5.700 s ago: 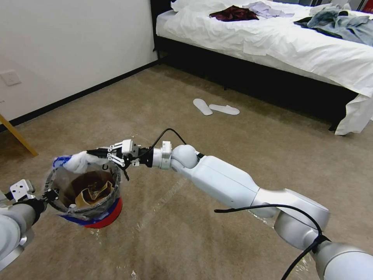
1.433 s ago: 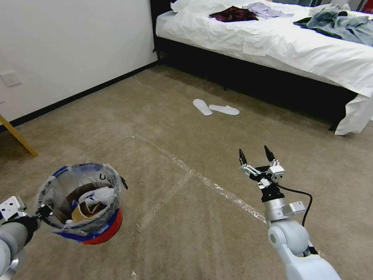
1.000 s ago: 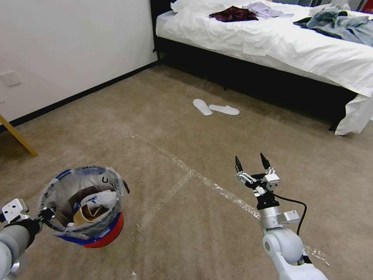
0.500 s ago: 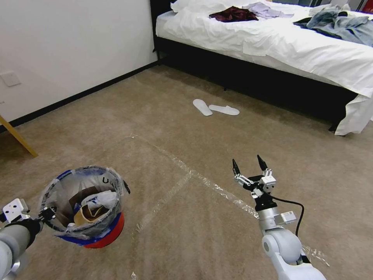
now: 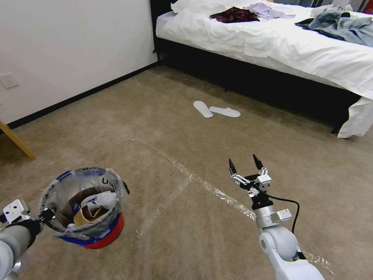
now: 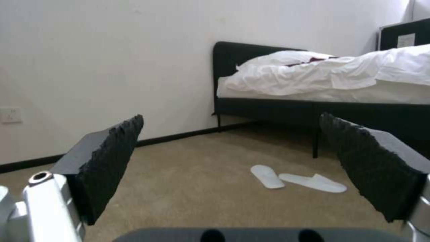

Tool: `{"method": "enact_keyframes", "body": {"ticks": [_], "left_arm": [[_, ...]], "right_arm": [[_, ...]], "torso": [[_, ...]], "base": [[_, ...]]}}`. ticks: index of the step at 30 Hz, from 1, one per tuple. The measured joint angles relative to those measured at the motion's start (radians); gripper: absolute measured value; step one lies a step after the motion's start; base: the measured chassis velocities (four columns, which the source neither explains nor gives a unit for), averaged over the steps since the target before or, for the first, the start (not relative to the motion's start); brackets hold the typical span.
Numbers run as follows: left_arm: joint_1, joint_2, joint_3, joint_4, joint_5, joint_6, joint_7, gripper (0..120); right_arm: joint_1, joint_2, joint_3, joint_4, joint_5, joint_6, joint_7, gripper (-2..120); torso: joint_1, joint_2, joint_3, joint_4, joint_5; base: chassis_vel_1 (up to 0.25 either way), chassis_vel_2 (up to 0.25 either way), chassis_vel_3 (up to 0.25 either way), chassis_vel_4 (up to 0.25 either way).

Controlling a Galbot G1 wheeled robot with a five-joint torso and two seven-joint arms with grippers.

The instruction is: Pick up the trash bin and place the garbage on the floor into it.

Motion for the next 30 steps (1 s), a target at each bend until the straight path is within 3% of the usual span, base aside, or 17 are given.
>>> {"method": "enact_keyframes", "body": {"ticks": [30], "left_arm": [[-0.004,-0.003,0.001,0.002,0.002,0.001,0.002,0]], "right_arm": [[0.009,0.004,-0.006,-0.022,-0.015,0.020,-0.021,100]], "torso": [[0.000,0.000,0.000,0.0001,0.0000]], "base": [[-0.075,0.071,0.070,-0.073]]}}
